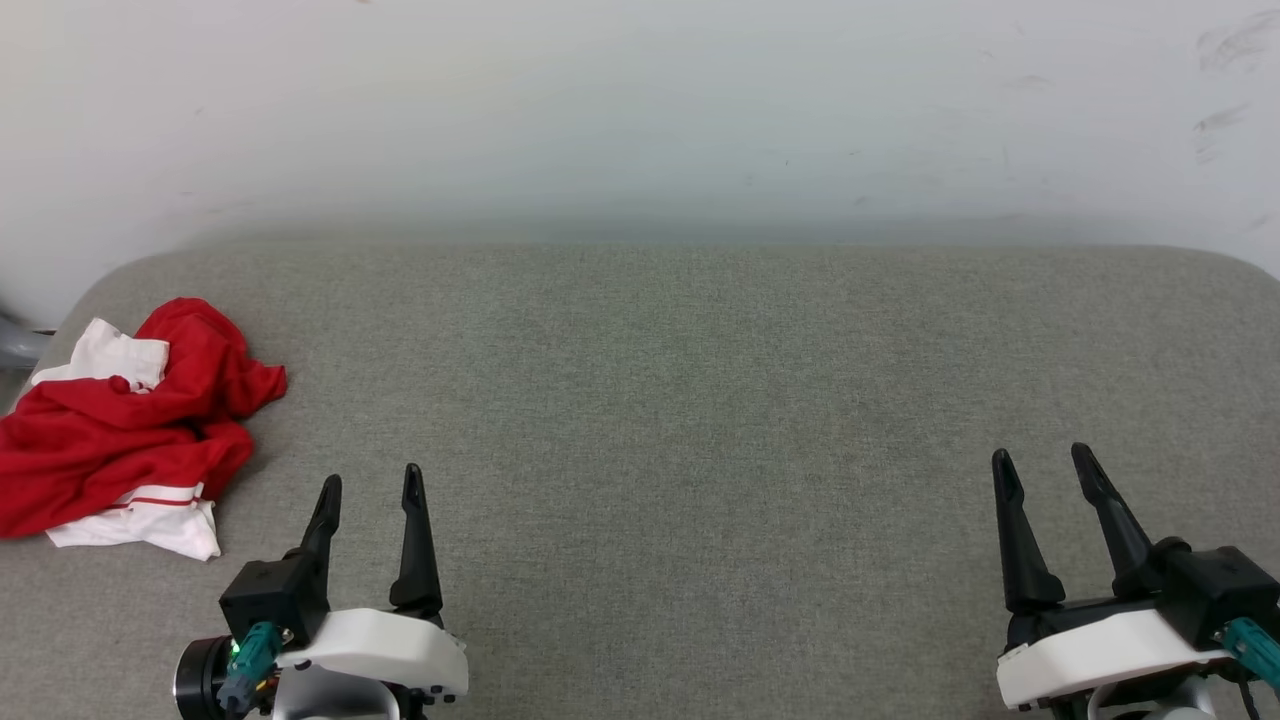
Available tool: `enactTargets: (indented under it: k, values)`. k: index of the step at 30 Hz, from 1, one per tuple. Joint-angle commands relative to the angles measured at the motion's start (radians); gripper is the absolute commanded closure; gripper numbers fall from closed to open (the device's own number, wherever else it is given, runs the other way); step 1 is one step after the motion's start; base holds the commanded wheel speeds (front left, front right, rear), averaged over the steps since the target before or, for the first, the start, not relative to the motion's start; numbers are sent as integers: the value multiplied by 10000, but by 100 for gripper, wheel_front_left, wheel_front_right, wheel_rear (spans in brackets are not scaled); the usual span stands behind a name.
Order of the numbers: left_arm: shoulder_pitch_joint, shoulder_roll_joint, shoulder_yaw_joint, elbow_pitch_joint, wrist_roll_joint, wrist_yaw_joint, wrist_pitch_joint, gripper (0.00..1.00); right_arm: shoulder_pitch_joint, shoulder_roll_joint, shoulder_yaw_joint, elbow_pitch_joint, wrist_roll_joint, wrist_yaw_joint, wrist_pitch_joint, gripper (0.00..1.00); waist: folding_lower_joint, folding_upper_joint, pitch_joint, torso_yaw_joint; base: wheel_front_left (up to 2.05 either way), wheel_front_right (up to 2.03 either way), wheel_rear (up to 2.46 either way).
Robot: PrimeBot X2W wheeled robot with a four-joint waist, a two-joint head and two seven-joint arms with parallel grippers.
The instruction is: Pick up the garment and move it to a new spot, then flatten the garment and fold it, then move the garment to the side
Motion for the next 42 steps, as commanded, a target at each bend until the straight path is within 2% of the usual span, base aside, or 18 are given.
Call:
enactTargets:
  k: [1, 28, 38, 42]
  values:
    - [90, 64, -30, -43, 209, 41, -108, 0, 63, 17, 12, -101, -215, -2, -93, 0, 0, 0, -3, 0, 0, 0, 0]
    - [225, -66, 62, 93, 1994, -34, -610, 0, 187, 25, 162, -240, -1342, -3, -595, 0, 0, 0, 48, -4, 0, 0, 0]
    - [218, -102, 158, 162, 1864, -97, -608, 0, 199, 25, 93, 58, -469, -5, -590, 0, 0, 0, 44, 3, 0, 0, 0]
    - [225, -107, 170, 169, 1862, -89, -608, 0, 187, 25, 94, 89, -461, -5, -590, 0, 0, 0, 44, 7, 0, 0, 0]
